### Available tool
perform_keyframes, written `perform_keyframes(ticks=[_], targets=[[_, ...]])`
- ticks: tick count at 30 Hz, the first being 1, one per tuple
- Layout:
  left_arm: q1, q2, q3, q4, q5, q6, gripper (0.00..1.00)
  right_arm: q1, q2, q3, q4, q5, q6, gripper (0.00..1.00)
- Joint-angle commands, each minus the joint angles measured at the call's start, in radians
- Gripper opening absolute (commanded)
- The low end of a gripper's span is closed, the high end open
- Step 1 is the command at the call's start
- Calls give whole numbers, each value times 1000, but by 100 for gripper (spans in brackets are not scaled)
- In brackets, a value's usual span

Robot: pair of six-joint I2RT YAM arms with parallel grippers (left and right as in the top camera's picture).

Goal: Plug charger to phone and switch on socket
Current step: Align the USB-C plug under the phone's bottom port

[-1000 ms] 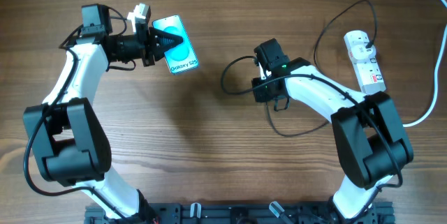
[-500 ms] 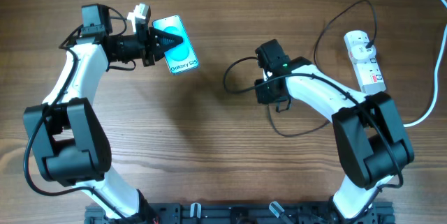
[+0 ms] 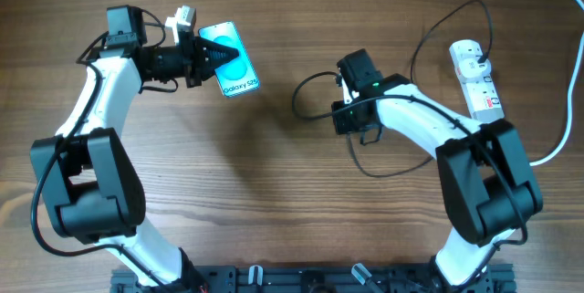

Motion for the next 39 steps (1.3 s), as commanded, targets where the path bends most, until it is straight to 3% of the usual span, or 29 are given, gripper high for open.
perform_keyframes(ticks=[1, 6, 9, 13, 17, 23, 28, 39], targets=[[9, -27, 3, 1, 20, 24, 4, -64, -26, -41, 0, -393, -140, 4], [9, -27, 3, 30, 164, 73, 4, -179, -164, -41, -72, -1023, -364, 4], [8, -36, 3, 31, 198, 73, 4, -176, -173, -41, -165, -1224, -483, 4], [2, -90, 3, 30, 187, 71, 4, -148, -173, -41, -150, -1362, -468, 4], [-29, -167, 3, 31, -15, -41, 4, -84, -174, -41, -69, -1336, -354, 4], [-71, -199, 3, 30, -116, -68, 4, 11, -257, -10, 51, -1088, -147, 4], [-74, -199, 3, 34, -110, -87, 4, 16, -372, 6, 68, -982, -40, 4], [-156, -199, 3, 39, -111, -142, 4, 76, -389, 6, 183, -963, 69, 4]])
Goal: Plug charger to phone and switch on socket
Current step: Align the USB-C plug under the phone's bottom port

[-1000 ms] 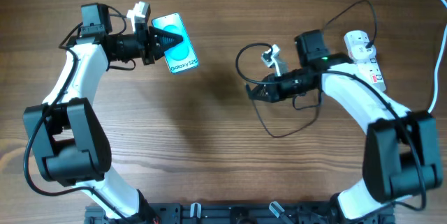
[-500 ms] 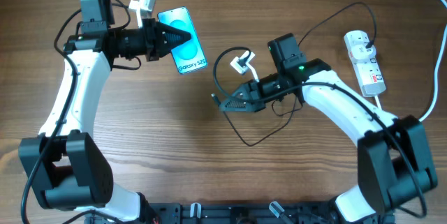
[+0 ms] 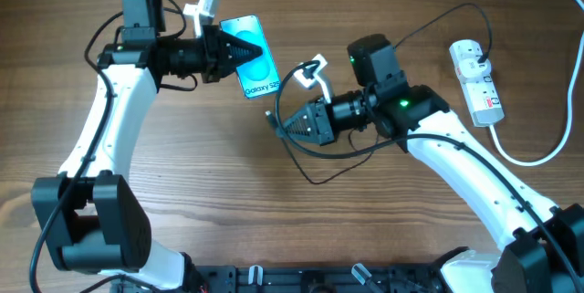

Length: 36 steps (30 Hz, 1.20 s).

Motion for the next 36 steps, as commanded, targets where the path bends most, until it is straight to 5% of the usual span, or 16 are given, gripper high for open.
perform_keyframes(ticks=[1, 13, 36], targets=[[-21, -24, 3, 8, 17, -20, 4, 4, -11, 19, 19, 58, 56, 4], [-24, -24, 3, 35, 5, -12, 4, 4, -11, 19, 84, 219, 185, 4], [-47, -24, 3, 57, 6, -64, 4, 4, -11, 19, 91, 219, 210, 4]])
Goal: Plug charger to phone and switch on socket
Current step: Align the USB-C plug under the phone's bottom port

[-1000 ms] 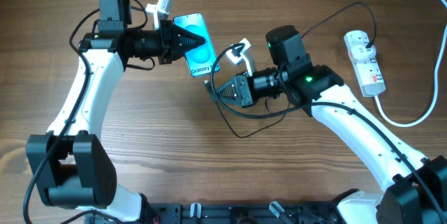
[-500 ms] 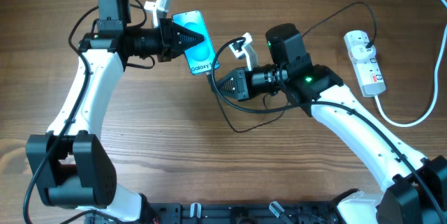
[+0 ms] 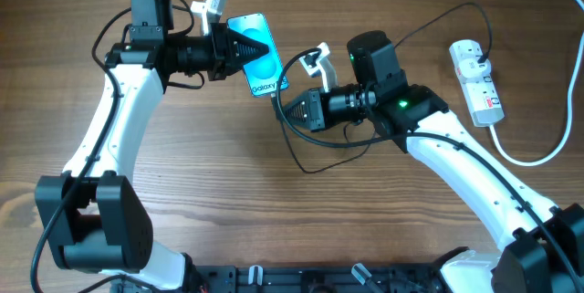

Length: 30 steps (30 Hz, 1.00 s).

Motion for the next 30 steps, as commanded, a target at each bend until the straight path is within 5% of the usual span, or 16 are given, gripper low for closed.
perform_keyframes(ticks=[1, 30], targets=[[-13, -24, 3, 1, 39, -8, 4, 0, -11, 19, 16, 24, 18, 4], [-64, -24, 3, -88, 39, 175, 4, -21, -11, 19, 29, 61, 29, 4]])
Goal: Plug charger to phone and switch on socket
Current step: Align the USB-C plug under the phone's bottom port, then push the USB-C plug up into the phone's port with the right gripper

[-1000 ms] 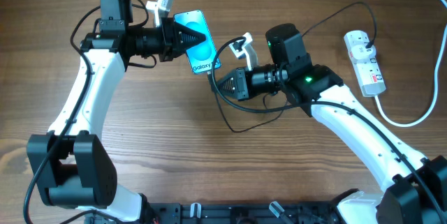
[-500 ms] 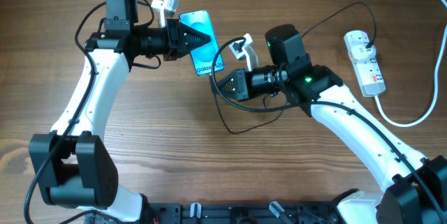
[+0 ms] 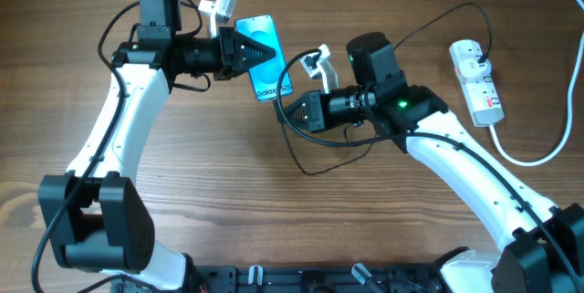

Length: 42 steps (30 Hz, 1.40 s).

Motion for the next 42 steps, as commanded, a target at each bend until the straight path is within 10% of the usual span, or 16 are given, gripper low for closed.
perform_keyframes(ticks=[1, 25, 27, 29, 42], targets=[[-30, -24, -1, -60, 56, 50, 4, -21, -11, 19, 69, 49, 29, 5], [-94, -24, -1, -142, 18, 50, 4, -34, -11, 20, 300, 124, 160, 4], [-94, -24, -1, -142, 2, 50, 4, -35, -11, 20, 303, 121, 155, 62], [-94, -24, -1, -129, -26, 50, 4, -35, -11, 20, 297, 65, 108, 99], [-48, -24, -1, -29, -45, -94, 4, -35, -11, 20, -44, -28, -106, 99]])
